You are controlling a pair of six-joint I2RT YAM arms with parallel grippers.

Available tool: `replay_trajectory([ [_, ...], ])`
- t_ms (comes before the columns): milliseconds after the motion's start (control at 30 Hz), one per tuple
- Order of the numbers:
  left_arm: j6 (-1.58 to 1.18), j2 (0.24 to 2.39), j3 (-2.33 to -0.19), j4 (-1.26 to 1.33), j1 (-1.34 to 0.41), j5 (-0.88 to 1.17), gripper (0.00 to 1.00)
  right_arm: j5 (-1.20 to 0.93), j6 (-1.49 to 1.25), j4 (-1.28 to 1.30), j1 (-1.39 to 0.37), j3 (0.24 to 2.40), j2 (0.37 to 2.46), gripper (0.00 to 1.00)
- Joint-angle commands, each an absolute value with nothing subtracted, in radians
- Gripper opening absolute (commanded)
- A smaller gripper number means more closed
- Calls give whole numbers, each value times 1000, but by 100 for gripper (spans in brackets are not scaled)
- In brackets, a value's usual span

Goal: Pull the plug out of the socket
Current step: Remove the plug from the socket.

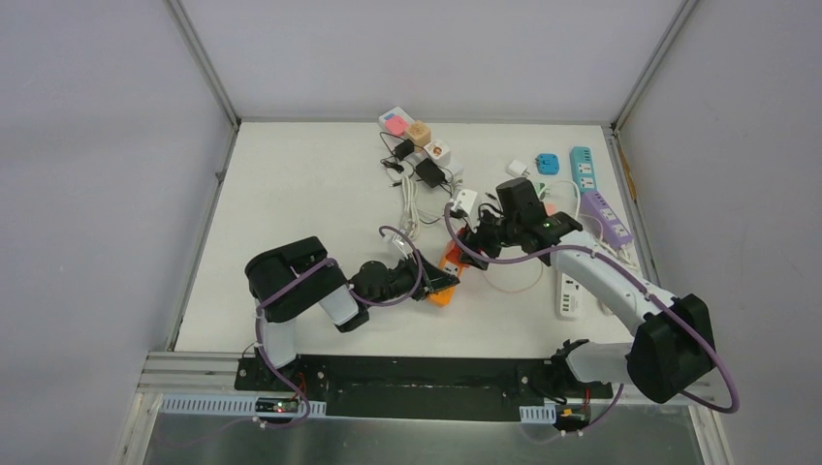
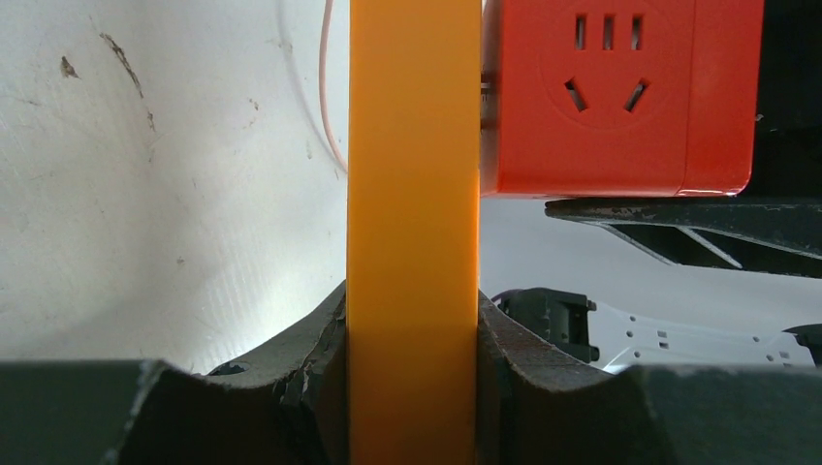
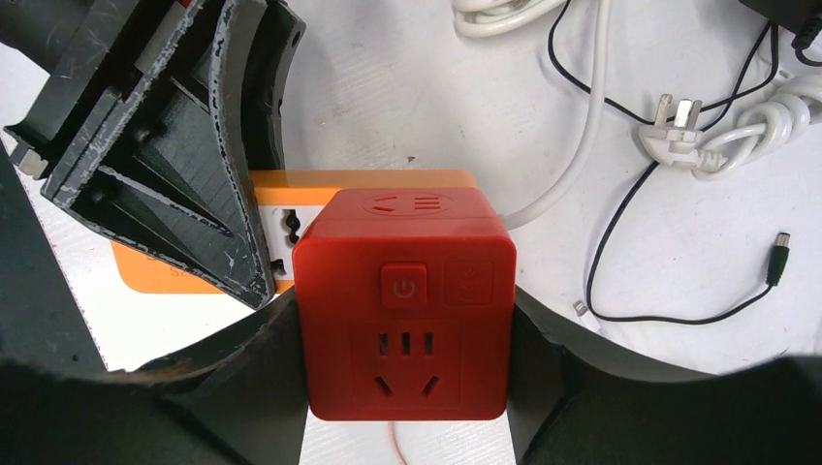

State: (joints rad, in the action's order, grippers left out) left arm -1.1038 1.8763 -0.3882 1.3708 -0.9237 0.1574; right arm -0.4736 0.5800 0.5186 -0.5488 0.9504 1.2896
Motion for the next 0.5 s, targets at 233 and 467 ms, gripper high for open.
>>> replay_trajectory([
  [233,-1122,1877,-395,1418,-902,4,0,-821,508,620,-489,1002,1236,0],
  [467,-1118,1861,-381,1418,-903,5,0,-820,488,617,-418,1009,1257,0],
])
